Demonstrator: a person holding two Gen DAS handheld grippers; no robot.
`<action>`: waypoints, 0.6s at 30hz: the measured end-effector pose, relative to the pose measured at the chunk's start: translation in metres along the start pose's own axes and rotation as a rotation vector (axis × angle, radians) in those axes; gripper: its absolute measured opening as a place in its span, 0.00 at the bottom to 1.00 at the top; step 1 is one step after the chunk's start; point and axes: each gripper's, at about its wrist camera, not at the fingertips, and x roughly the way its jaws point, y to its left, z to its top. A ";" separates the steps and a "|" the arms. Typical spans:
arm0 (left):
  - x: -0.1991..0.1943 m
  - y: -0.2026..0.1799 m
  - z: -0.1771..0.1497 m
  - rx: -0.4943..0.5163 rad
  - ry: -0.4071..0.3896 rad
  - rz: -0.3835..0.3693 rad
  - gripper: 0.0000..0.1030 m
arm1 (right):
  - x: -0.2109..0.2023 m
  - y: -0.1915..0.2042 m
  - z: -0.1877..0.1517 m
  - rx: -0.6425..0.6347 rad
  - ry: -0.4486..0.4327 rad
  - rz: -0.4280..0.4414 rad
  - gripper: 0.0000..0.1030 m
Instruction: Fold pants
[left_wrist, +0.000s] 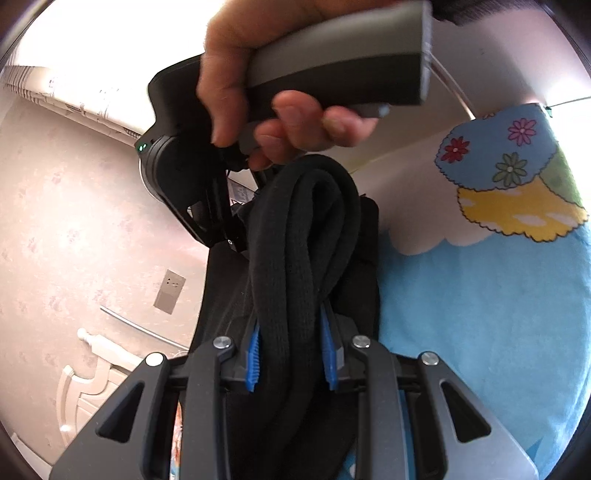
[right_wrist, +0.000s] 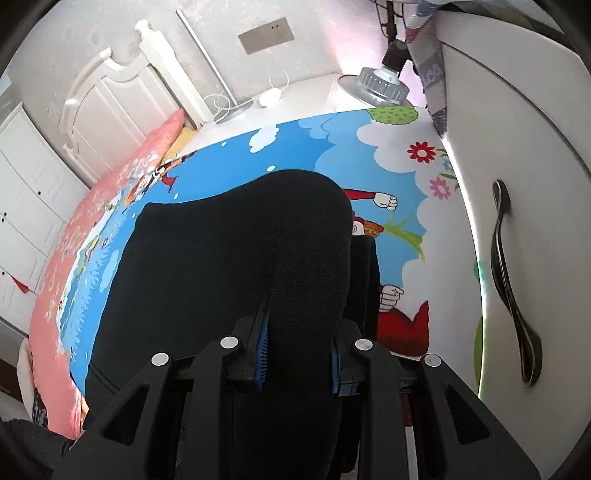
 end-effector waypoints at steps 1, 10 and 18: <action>0.003 0.006 0.001 -0.013 -0.001 -0.014 0.28 | 0.001 0.000 -0.002 -0.002 -0.005 -0.008 0.24; -0.026 0.148 -0.032 -0.683 -0.015 -0.347 0.41 | 0.004 0.002 -0.014 -0.015 -0.059 -0.088 0.26; 0.009 0.200 -0.128 -1.049 0.246 -0.346 0.24 | 0.000 0.014 -0.019 -0.060 -0.094 -0.186 0.31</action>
